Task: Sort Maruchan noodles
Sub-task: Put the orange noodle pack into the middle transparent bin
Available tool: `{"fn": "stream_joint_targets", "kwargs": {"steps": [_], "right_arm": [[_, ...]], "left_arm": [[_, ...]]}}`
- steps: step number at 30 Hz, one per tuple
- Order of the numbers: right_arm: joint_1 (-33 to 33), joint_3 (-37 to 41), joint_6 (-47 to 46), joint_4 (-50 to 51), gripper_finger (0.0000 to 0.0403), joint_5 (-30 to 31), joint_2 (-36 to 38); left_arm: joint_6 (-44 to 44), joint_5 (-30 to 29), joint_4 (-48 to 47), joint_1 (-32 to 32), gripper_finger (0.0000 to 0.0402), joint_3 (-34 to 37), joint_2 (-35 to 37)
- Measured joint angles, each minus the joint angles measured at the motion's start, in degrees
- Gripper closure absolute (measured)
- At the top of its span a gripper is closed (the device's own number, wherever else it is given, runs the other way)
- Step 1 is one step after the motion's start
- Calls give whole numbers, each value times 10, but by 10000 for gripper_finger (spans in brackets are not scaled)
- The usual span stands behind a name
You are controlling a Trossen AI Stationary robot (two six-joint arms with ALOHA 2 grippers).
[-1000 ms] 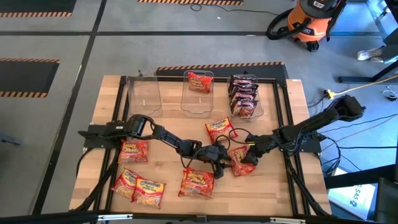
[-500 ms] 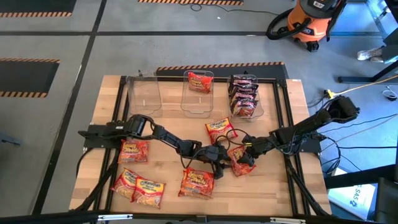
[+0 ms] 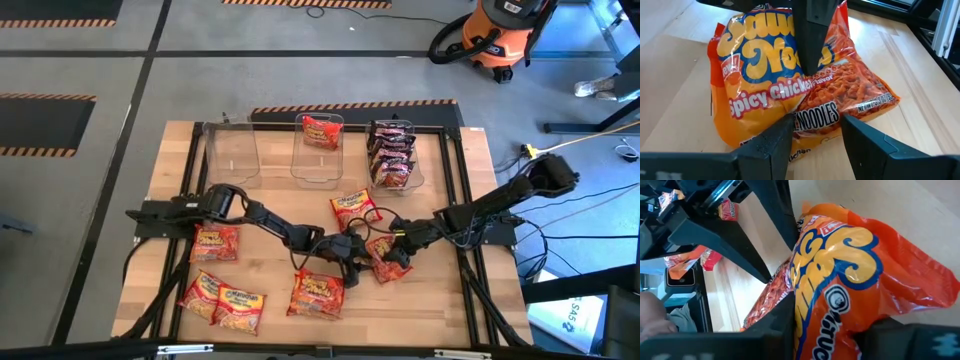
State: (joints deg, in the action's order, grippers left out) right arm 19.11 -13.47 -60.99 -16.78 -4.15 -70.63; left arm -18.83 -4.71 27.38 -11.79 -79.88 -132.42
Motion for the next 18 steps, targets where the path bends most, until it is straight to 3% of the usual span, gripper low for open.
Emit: {"fn": "stream_joint_targets", "kwargs": {"steps": [12, 18], "right_arm": [[0, 0, 5, 3, 304, -6, 11], [-5, -5, 15, 5, 304, 1, 11]], "left_arm": [[44, 38, -95, 15, 237, 0, 92], [108, 21, -165, 24, 237, 7, 159]]}}
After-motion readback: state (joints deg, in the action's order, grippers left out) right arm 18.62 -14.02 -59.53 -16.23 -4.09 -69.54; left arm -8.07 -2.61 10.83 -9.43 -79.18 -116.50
